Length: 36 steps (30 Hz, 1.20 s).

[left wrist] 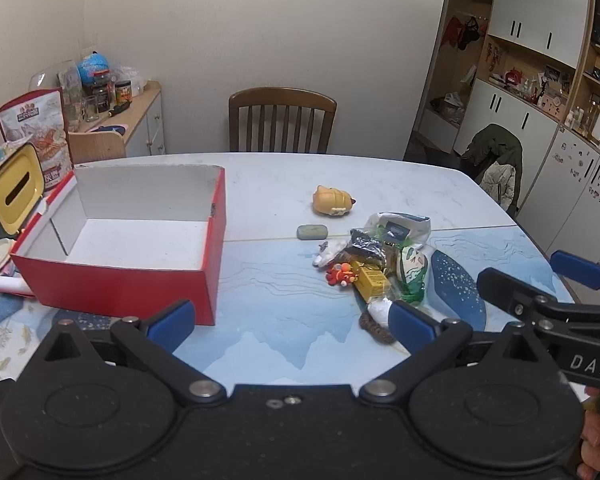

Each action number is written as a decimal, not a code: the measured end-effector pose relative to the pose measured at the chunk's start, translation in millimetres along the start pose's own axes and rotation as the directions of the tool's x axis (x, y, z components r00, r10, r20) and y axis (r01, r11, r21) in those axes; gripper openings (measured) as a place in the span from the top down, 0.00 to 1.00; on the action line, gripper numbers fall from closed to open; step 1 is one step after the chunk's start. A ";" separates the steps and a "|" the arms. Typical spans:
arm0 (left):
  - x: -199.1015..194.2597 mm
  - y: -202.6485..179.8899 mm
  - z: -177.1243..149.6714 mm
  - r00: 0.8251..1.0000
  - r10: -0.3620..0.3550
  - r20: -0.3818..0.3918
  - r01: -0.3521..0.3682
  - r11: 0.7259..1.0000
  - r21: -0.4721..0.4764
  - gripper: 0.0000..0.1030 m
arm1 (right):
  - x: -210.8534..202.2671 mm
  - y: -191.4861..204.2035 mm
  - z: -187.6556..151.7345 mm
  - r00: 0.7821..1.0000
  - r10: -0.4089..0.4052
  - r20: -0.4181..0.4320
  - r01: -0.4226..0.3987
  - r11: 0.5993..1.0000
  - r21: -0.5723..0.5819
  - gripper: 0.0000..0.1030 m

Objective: Organize objects
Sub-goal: 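Reach the right gripper to the green plush charm while the left grasps the black bead bag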

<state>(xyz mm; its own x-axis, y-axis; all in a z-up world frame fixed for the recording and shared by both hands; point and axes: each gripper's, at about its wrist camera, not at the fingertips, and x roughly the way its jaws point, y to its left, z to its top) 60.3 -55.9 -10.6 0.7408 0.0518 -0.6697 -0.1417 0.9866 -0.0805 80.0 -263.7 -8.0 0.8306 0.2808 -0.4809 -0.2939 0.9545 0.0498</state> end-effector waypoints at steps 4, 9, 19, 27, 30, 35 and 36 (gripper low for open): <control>11.6 -9.2 5.6 1.000 0.014 -0.007 -0.013 1.000 0.006 0.00 | 11.6 -15.7 3.0 1.000 0.013 -0.010 -0.013 1.000 0.007 0.00; 31.4 -22.5 13.5 1.000 0.020 -0.021 -0.020 1.000 0.003 0.00 | 30.7 -43.4 7.9 1.000 0.017 -0.021 -0.016 0.999 0.030 0.00; 85.6 -49.3 23.6 0.997 0.016 -0.082 -0.017 1.000 -0.012 0.00 | 83.6 -114.9 11.2 0.997 0.007 -0.073 -0.005 1.000 0.025 0.00; 135.2 -70.5 30.2 0.989 0.023 -0.143 -0.029 0.999 -0.040 0.01 | 139.8 -140.9 1.0 0.983 0.034 -0.183 -0.037 0.999 -0.015 0.01; 149.0 -69.9 38.1 0.987 0.025 -0.159 -0.037 0.996 -0.078 0.01 | 155.3 -145.9 -2.0 0.976 0.064 -0.206 -0.071 0.997 -0.028 0.01; 172.7 -73.5 54.1 0.990 0.044 -0.137 -0.051 0.997 -0.053 0.01 | 180.8 -144.9 -9.5 0.965 0.103 -0.241 -0.123 0.990 -0.069 0.05; 178.3 -74.6 55.8 0.990 0.038 -0.136 -0.044 0.998 -0.042 0.01 | 186.6 -145.4 -10.8 0.962 0.108 -0.252 -0.128 0.990 -0.065 0.07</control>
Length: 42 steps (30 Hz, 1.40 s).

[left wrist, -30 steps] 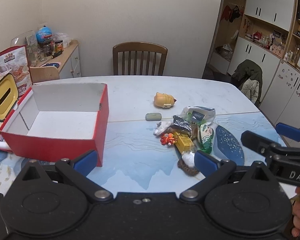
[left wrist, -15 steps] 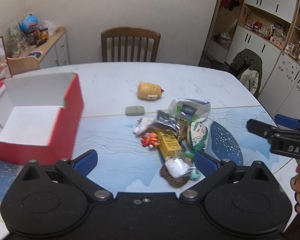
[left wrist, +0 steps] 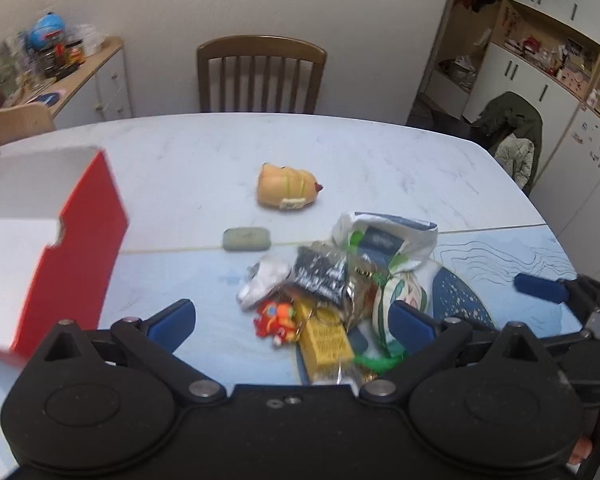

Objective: Organize objects
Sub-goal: 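Reach the right gripper to the green plush charm while the left grasps the black bead bag, then lift the plush charm with the right gripper while the left lifts the bead bag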

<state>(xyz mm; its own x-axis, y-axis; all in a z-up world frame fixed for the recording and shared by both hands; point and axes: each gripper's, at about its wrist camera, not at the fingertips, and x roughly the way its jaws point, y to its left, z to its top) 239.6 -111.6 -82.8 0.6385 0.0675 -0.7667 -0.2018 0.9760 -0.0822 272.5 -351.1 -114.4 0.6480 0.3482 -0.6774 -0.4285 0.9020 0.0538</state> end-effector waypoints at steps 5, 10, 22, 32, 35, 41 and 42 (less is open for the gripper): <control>27.5 -11.4 7.6 1.000 0.007 -0.004 -0.006 0.998 0.061 0.01 | 26.4 0.8 -2.9 0.998 0.034 -0.045 -0.034 0.999 -0.009 0.11; 55.5 -15.7 11.3 0.999 0.004 -0.034 -0.002 0.998 0.063 0.06 | 47.8 -1.4 -2.2 0.995 0.063 -0.073 -0.063 0.998 0.002 0.15; 88.9 -9.9 17.3 0.996 -0.056 -0.073 0.058 0.998 0.021 0.28 | 72.9 -2.6 -4.0 0.984 0.132 -0.117 -0.128 0.991 0.038 0.19; 90.7 -13.8 14.7 0.996 -0.053 -0.065 0.056 0.998 0.040 0.55 | 80.3 -6.4 -6.1 0.975 0.165 -0.147 -0.152 0.984 0.094 0.33; 88.4 -12.8 14.7 0.997 -0.046 -0.061 0.048 0.998 0.034 0.59 | 80.0 -6.8 -4.9 0.974 0.169 -0.149 -0.155 0.983 0.101 0.37; 80.1 -9.8 16.1 0.998 -0.030 -0.051 0.031 0.999 0.019 0.64 | 73.0 -7.6 -0.5 0.978 0.169 -0.125 -0.152 0.980 0.129 0.41; 78.0 -9.2 16.3 0.998 -0.027 -0.049 0.028 1.000 0.014 0.64 | 70.4 -7.5 0.6 0.979 0.167 -0.118 -0.151 0.980 0.131 0.42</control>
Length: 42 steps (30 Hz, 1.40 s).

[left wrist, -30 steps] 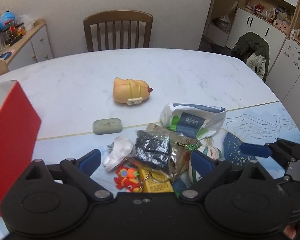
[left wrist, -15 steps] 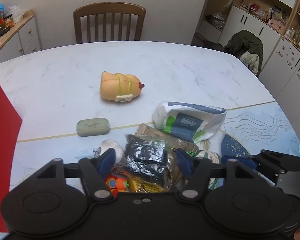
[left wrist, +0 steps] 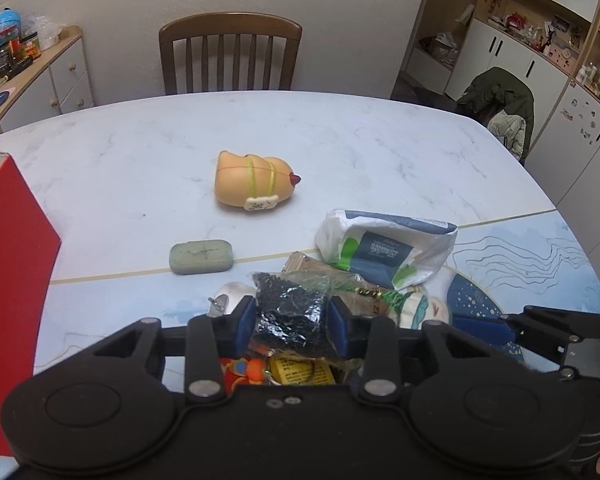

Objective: Organize objects
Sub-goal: 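Lift the plush charm with the right gripper while the left lifts the bead bag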

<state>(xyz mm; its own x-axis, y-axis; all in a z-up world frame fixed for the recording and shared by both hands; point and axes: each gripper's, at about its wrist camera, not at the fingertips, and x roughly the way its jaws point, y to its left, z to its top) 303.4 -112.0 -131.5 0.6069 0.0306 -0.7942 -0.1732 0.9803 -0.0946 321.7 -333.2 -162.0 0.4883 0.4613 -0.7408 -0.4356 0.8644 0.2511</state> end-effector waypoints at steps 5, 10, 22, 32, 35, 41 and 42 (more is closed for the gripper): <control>-16.6 4.7 2.2 1.000 -0.003 0.006 0.003 0.999 -0.032 0.64 | -18.8 5.4 6.8 0.999 0.006 0.034 -0.006 1.000 0.003 0.42; -38.9 10.6 3.6 1.000 -0.002 0.006 0.002 0.998 -0.061 0.64 | -42.0 17.1 13.7 0.999 -0.002 0.053 0.003 1.000 -0.023 0.42; -89.9 45.7 -0.5 1.000 -0.007 -0.026 0.004 0.995 -0.101 0.64 | -93.9 64.8 36.1 0.999 -0.035 0.032 0.039 0.993 -0.113 0.42; -133.1 88.1 3.5 0.999 -0.034 -0.009 0.033 0.998 -0.046 0.64 | -116.1 135.1 58.8 0.998 -0.060 0.004 0.060 0.983 -0.176 0.42; -144.3 104.8 4.5 0.999 -0.035 -0.005 0.034 0.999 -0.029 0.64 | -118.0 159.8 64.7 0.998 -0.055 0.006 0.055 0.979 -0.198 0.42; -162.8 142.2 8.8 1.000 -0.031 -0.003 0.031 0.999 -0.020 0.64 | -112.5 208.7 78.4 0.999 -0.033 0.001 0.032 0.970 -0.240 0.42; -165.3 149.3 10.1 1.000 -0.030 -0.005 0.029 0.999 -0.024 0.64 | -111.0 216.4 81.4 1.000 -0.026 -0.002 0.025 0.969 -0.245 0.42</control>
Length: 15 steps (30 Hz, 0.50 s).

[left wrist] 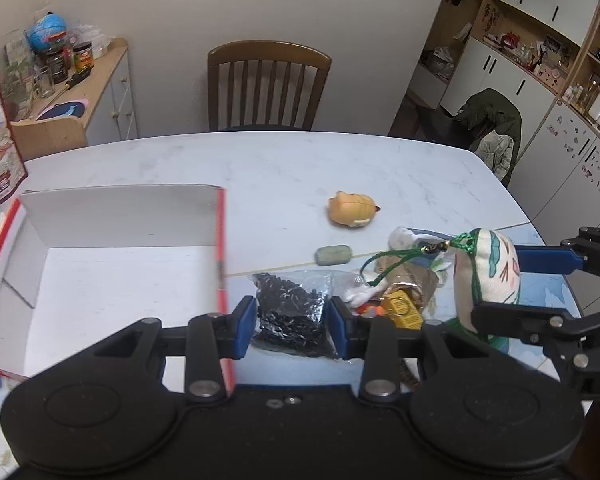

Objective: Organize objects
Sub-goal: 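Lift the plush charm with the right gripper while the left lifts the bead bag, then lower both held items into the red box and open both grippers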

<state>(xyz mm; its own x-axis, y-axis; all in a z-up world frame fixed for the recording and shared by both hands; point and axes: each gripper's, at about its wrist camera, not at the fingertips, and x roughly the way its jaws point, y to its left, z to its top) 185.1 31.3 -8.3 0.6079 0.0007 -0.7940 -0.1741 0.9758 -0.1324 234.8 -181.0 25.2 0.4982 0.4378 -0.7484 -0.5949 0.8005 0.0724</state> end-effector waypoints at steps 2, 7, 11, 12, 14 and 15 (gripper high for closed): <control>-3.7 14.3 2.7 1.000 0.010 0.000 -0.010 1.000 -0.001 0.64 | 3.6 14.0 9.8 1.000 0.011 -0.003 -0.011 1.000 -0.015 0.42; -12.5 51.1 6.5 0.999 0.041 0.004 -0.041 0.999 -0.023 0.64 | 17.0 44.7 32.7 1.000 0.016 -0.001 -0.016 0.998 -0.060 0.42; -15.6 79.8 8.3 0.998 0.059 -0.001 -0.059 0.997 -0.046 0.64 | 30.0 65.0 49.5 1.000 0.016 0.000 -0.016 0.996 -0.089 0.42; -16.0 86.5 8.7 0.998 0.064 -0.003 -0.064 0.997 -0.052 0.64 | 33.6 69.7 54.1 1.000 0.015 -0.001 -0.015 0.995 -0.094 0.42; -15.7 98.6 9.5 0.997 0.079 -0.006 -0.079 0.995 -0.057 0.64 | 40.1 79.4 62.1 1.000 0.017 0.001 -0.017 0.994 -0.104 0.42; -15.6 104.0 9.9 0.996 0.088 -0.008 -0.089 0.994 -0.058 0.64 | 43.5 84.1 66.0 1.000 0.019 0.001 -0.019 0.994 -0.110 0.42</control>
<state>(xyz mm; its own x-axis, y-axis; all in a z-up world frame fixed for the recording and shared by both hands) 165.2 135.0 -3.9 0.5841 0.0853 -0.8071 -0.2720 0.9575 -0.0956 248.1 -67.7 42.3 0.4876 0.4536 -0.7460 -0.6701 0.7421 0.0132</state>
